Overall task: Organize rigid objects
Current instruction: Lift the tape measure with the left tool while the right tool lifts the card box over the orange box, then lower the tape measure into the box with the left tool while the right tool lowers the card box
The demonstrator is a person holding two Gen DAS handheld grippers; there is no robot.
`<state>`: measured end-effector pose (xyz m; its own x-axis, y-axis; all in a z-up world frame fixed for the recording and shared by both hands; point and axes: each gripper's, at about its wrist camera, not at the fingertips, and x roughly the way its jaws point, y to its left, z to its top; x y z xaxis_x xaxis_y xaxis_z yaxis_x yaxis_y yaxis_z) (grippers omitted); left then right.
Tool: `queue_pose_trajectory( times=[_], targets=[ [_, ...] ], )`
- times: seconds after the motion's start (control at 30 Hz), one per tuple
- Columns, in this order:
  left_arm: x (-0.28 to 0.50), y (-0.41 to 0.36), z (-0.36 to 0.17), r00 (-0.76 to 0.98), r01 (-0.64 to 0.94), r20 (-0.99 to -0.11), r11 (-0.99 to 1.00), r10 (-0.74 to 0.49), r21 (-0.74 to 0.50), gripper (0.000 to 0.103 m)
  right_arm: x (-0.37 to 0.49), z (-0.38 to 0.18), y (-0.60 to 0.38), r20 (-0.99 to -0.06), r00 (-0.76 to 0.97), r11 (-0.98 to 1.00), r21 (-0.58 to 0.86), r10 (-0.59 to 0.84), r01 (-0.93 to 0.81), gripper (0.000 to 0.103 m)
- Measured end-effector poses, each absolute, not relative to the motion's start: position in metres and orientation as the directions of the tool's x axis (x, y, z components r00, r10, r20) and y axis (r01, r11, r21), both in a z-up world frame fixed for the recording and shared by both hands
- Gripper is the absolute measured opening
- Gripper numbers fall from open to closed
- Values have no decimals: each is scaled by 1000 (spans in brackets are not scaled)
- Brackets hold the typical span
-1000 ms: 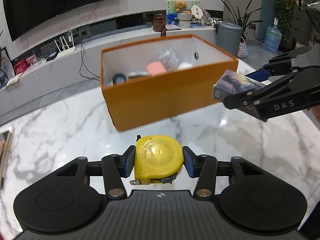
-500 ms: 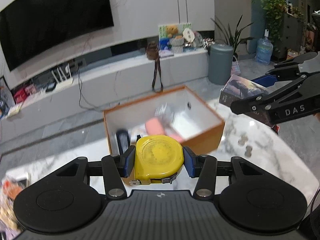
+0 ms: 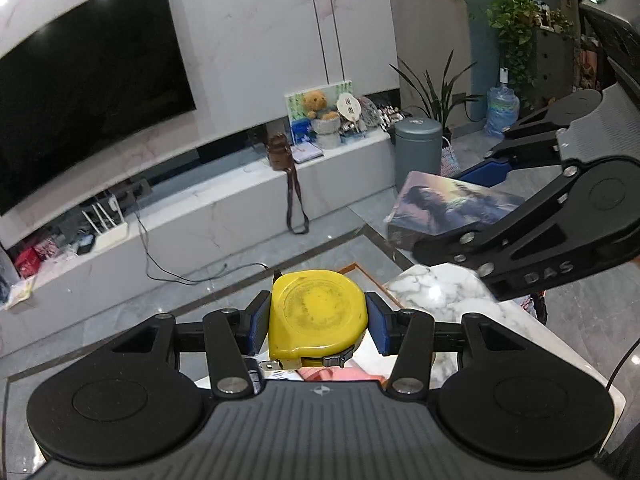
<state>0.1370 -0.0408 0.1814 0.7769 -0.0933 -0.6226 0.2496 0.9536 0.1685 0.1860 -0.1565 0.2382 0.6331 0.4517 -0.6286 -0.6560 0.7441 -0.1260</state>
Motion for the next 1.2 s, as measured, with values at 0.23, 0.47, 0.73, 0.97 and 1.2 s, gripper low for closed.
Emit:
queue_pose_trajectory(
  times=[0.23, 0.47, 0.73, 0.97, 1.2],
  targets=[
    [181, -39, 126, 696, 260, -708, 961, -115, 100, 57, 234, 195, -144, -693, 593, 777, -76, 410, -625, 57],
    [218, -19, 77, 615, 224, -776, 975, -143, -3, 57, 273, 130, -131, -761, 546, 814, -41, 351, -580, 57],
    [247, -8, 30, 547, 186, -829, 983, -113, -11, 57, 298, 76, -111, -811, 506, 836, -37, 296, -548, 57],
    [256, 3, -3, 488, 163, -866, 986, -108, -32, 57, 315, 44, -100, -834, 479, 842, -32, 274, -538, 57],
    [263, -2, -20, 445, 186, -892, 983, -85, -1, 57, 330, 20, -95, -855, 448, 842, -25, 261, -539, 57]
  ],
)
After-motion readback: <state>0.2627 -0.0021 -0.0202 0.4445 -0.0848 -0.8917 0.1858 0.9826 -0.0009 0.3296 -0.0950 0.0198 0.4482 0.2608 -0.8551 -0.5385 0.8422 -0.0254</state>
